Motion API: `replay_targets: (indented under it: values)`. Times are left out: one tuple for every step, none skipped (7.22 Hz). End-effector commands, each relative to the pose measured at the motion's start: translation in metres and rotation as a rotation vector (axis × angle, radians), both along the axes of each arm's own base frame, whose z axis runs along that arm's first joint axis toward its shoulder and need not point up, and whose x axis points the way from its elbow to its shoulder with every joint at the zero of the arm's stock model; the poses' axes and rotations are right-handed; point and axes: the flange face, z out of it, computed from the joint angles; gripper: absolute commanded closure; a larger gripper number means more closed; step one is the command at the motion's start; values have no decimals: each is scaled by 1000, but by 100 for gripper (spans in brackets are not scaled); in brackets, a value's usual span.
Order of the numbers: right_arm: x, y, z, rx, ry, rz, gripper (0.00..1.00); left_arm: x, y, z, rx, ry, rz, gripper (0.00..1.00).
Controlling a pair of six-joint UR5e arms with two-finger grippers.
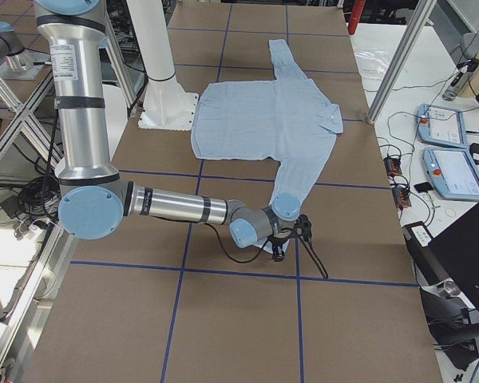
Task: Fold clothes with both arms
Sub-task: 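Lower the right gripper to the sleeve cuff nearest it and grasp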
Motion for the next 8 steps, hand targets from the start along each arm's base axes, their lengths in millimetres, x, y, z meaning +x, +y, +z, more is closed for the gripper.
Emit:
replay_targets:
  values:
    - [-3, 1, 4, -8, 5, -6, 22, 0, 0, 0, 0, 0, 0, 0]
    - [-4, 2, 5, -11, 4, -7, 28, 0, 0, 0, 2, 0, 0, 0]
    - [-4, 1, 3, -9, 0, -8, 41, 0, 0, 0, 2, 0, 0, 0]
    - [-5, 0, 2, -8, 0, -8, 54, 0, -1, -1, 3, 0, 0, 0]
    - [-5, 0, 2, -6, -1, -8, 66, 0, -1, 0, 2, 0, 0, 0]
    - [-5, 0, 2, -5, -2, -8, 73, 0, -1, -1, 3, 0, 0, 0]
    - [-5, 0, 1, -1, -5, -9, 79, 0, -1, -1, 3, 0, 0, 0]
    - [-5, -1, -2, 4, -8, -10, 85, 0, -1, -1, 2, 0, -1, 0]
